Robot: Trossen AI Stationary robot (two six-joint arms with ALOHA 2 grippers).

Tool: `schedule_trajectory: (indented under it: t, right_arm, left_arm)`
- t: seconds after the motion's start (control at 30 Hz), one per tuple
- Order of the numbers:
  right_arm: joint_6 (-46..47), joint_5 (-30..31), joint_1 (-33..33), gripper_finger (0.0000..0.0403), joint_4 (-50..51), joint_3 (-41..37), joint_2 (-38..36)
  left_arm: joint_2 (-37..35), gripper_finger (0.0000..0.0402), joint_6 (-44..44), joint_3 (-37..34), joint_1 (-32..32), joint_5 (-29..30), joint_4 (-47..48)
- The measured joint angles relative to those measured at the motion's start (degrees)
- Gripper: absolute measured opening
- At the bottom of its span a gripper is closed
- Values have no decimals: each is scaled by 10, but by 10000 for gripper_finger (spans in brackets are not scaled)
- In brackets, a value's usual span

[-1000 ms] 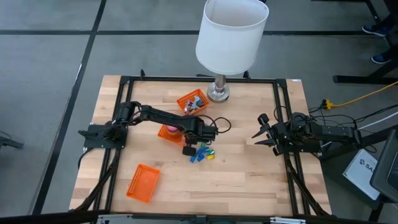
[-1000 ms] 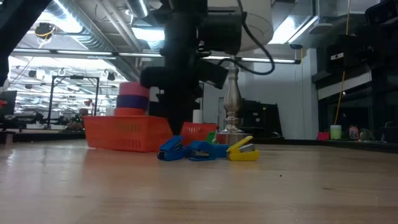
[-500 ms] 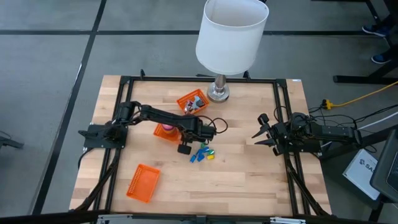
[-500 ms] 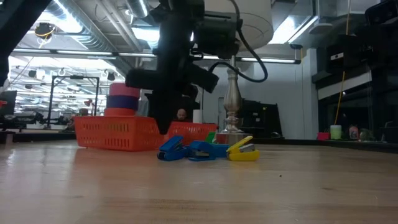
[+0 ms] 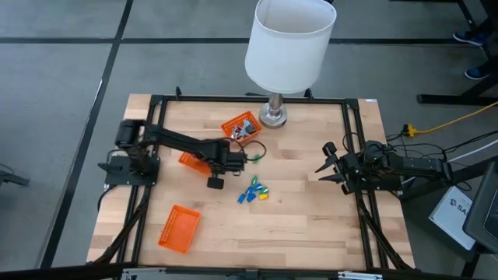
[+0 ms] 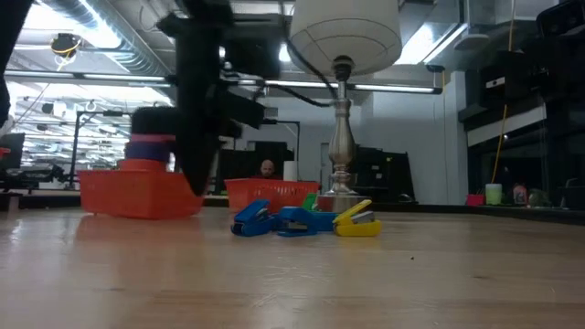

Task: Pick and place Stapler, Stapler remover, tape
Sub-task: Adjust the middle orange bin, then move the bottom orange bin to the middle of the table

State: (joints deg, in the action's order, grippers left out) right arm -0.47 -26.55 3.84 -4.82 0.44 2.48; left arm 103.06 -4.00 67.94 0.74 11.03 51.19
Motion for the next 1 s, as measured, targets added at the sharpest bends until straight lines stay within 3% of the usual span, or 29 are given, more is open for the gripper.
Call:
schedule_trajectory:
  t: [0.37, 0.67, 0.73, 1.0]
  right_arm:
    - [0, 0, 0, 129, 1, 0, 0]
    - [0, 0, 0, 129, 0, 0, 0]
    - [0, 0, 0, 129, 1, 0, 0]
    - [0, 0, 0, 129, 1, 0, 0]
  left_arm:
    - [-106, 1, 18, -150, -49, 88, -45]
    - [-132, 1, 39, -137, -59, 87, -92]
    - [-134, 3, 49, -122, -50, 73, -91]
    - [-134, 2, 136, -36, 25, -77, -26]
